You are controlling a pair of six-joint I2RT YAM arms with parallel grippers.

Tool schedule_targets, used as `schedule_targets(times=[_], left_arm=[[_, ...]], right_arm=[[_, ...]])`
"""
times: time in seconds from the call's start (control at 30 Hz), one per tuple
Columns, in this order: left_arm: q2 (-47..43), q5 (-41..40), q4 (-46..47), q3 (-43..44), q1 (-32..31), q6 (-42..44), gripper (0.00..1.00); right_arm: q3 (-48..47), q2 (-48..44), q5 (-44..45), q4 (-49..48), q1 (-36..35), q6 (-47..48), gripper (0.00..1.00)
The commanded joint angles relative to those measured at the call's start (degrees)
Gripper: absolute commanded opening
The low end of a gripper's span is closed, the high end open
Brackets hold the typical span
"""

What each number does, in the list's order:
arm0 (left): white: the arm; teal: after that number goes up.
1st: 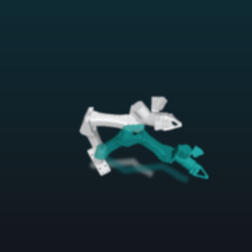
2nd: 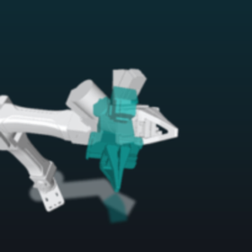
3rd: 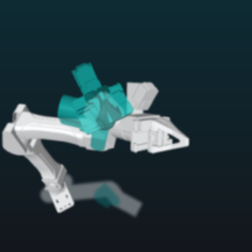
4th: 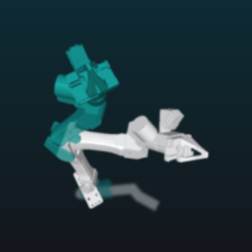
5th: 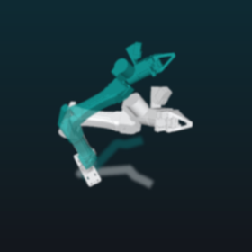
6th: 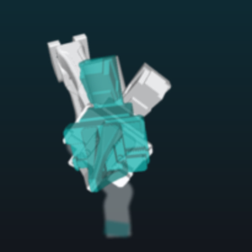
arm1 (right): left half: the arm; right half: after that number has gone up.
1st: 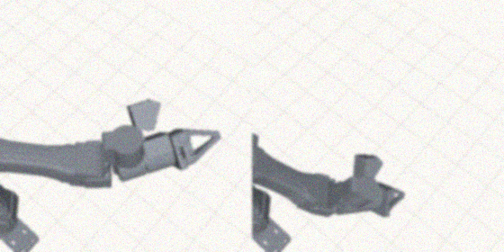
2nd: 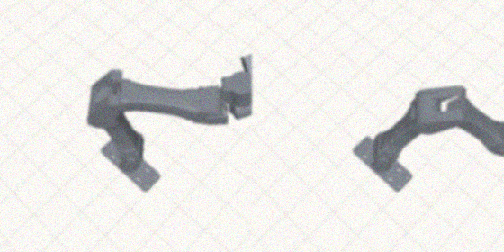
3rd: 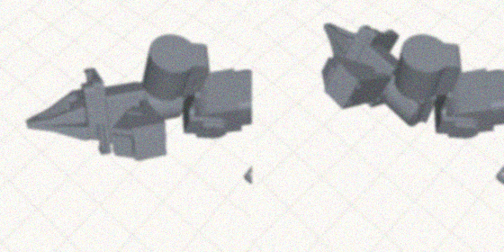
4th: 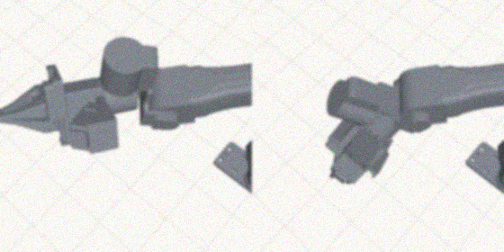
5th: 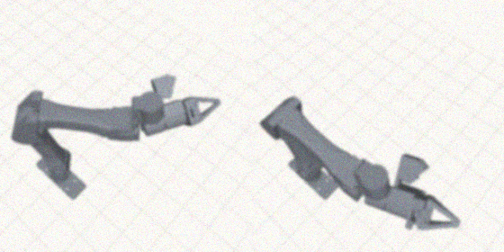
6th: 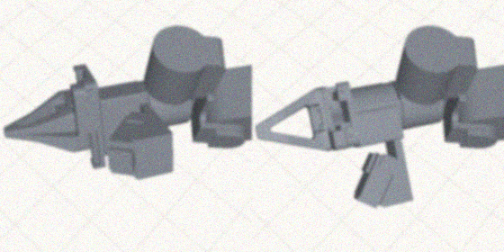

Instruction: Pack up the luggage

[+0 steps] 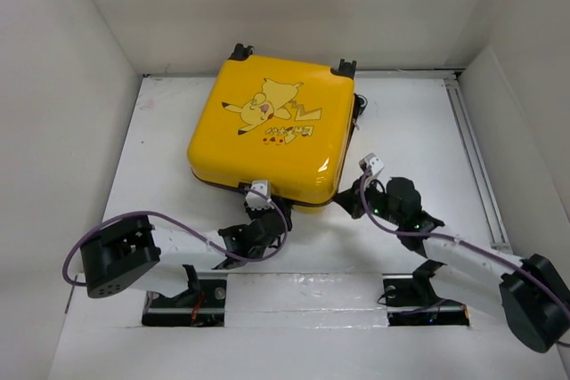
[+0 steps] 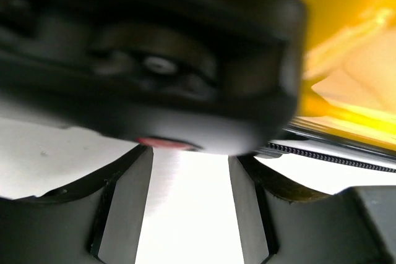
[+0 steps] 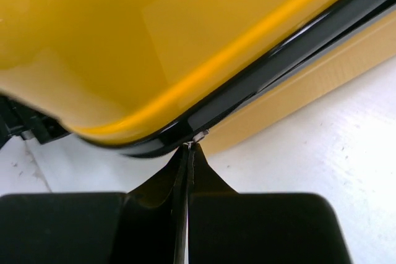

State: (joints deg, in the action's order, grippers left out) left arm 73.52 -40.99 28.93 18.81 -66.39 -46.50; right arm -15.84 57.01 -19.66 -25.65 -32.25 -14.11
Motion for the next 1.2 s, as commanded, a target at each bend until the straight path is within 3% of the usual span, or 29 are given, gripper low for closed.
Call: schedule_targets(times=[0.0, 0.2, 0.37, 0.5, 0.63, 0.73, 0.8, 0.87, 0.9, 1.0, 1.1, 1.17], left_arm=[[1.7, -3.4, 10.4, 6.5, 1.6, 1.7, 0.48], [6.1, -2.1, 12.3, 10.7, 2.7, 3.0, 0.48], [9.0, 1.3, 14.2, 13.6, 2.7, 4.1, 0.48], [9.5, 4.0, 16.0, 14.8, 2.7, 4.8, 0.48], [9.5, 8.0, 17.2, 14.8, 2.7, 6.1, 0.52], [5.3, 6.4, 17.2, 12.2, 0.4, 7.5, 0.68], [-2.4, 5.8, 15.7, 5.3, -0.1, 6.8, 0.78], [-9.3, 4.0, 11.9, 2.6, -0.8, 6.3, 0.8], [-17.1, 3.4, 9.9, 1.6, -0.8, 6.2, 0.8], [-30.7, -0.9, 3.6, 0.9, -0.8, 11.0, 0.8], [-33.8, -7.8, 1.8, 6.6, 0.2, 15.0, 0.83], [-32.9, -7.9, 2.0, 9.9, 5.9, 17.2, 0.83]], right_arm=[[0.4, -6.8, 2.2, 3.9, -6.3, -6.5, 0.0], [2.1, -11.8, 8.4, 13.6, -17.1, -14.1, 0.0], [-2.4, -4.6, 13.9, 13.6, -25.2, -17.1, 0.0], [-6.6, 3.8, 22.9, 5.6, -30.8, -20.0, 0.0], [-9.6, 12.1, 29.7, -3.6, -32.0, -22.8, 0.0], [-10.4, 13.9, 31.8, -3.0, -32.0, -22.0, 0.0], [-9.4, 11.1, 34.1, -1.2, -31.1, -22.0, 0.0], [-8.0, 8.8, 34.1, -1.2, -30.2, -22.0, 0.0], [-6.9, 7.9, 33.3, -0.5, -30.2, -22.0, 0.0], [-6.3, 5.8, 34.1, 2.3, -29.0, -21.5, 0.0], [-6.3, 4.3, 34.1, 3.3, -28.5, -21.5, 0.0], [-6.3, 3.0, 33.6, 4.2, -28.5, -21.0, 0.0]])
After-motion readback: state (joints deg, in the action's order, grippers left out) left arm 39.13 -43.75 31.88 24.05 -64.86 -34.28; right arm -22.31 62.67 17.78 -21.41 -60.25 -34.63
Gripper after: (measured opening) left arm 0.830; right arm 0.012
